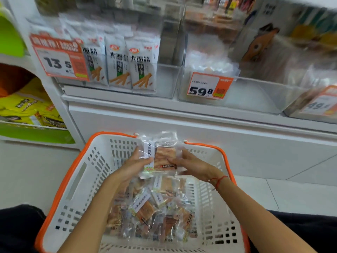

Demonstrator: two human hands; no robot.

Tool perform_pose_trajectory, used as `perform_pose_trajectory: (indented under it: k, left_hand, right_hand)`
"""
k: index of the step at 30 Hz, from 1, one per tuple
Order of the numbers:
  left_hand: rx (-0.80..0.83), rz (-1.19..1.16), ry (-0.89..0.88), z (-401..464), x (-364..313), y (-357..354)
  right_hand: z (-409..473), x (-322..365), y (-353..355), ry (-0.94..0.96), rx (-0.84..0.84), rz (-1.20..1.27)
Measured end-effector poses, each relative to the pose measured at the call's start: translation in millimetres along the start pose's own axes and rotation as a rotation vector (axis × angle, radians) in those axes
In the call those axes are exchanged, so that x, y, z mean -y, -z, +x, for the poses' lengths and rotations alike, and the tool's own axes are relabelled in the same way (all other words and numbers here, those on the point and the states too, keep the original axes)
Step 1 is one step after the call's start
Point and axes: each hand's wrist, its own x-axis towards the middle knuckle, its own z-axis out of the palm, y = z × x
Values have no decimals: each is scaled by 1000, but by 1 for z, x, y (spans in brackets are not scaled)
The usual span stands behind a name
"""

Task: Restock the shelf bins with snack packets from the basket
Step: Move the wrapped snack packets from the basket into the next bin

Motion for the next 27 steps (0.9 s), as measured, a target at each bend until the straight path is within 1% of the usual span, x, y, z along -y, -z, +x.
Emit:
perform_pose_trajectory:
  k: [3,6,10,12,15,17,21,23,25,27]
  left_hand:
    - [-30,142,-132,-12,-25,-5]
    - [-88,169,-292,-22,-49,-12]
    - [-165,128,-463,-28,-78,-28]
    - [-186,86,-515,-32,-94,-40]
    - [-248,98,-610,-34,-117,-52]
    - [-254,119,-696,-38,-135,-60]
    - [-166,203,-866,-48,-180,-78]
    - [-126,246,-943,-45,-205,-85]
    - [-132,296,-1002,-35,-228,-91]
    - [-140,348,-1017,-24,-250,-98]
  right_hand:
    - [-21,28,24,116,-6,-94]
    - [-45,60,45,221,-31,-228]
    - [-81,93,68,403,-200,-467]
    - [-104,106,79,464,-261,-536]
    - [-140,121,93,593,-336,-499]
    - [-160,124,99,662,-399,-489]
    - [-182,122,113,824,-649,-563]
    - [-187,125,120,919,-744,-550]
    - [-189,132,128,995,-843,-526]
    - [-187,137,141,1050,-927,-517]
